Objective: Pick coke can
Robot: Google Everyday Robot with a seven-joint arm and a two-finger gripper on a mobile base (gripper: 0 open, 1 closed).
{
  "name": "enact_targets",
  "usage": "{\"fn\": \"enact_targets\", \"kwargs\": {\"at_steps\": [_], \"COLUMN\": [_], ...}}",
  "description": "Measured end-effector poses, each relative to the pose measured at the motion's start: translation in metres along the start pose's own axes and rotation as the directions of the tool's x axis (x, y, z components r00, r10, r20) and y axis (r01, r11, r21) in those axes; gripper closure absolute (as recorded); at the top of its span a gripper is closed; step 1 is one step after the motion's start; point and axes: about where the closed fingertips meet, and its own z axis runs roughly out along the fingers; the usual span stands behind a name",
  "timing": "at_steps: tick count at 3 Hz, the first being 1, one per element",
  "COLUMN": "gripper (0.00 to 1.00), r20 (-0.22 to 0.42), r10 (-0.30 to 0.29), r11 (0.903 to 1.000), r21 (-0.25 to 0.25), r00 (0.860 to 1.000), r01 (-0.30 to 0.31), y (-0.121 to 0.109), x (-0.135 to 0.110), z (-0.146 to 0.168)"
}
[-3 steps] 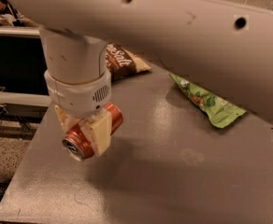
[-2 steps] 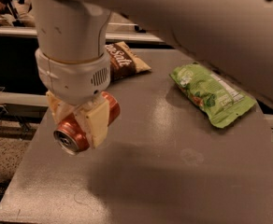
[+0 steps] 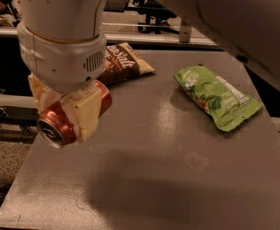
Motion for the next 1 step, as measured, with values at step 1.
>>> {"fn": "enact_targets", "kwargs": {"at_steps": [1], "gripper": [1.00], "r20": [-0.009], "r10": [-0.007], "r11": [0.9995], "r21": [0.032], "r00": [1.000], "r01": [0.007], "y": [-0.0050], "x": [-0.0050], "z": [-0.0060]}}
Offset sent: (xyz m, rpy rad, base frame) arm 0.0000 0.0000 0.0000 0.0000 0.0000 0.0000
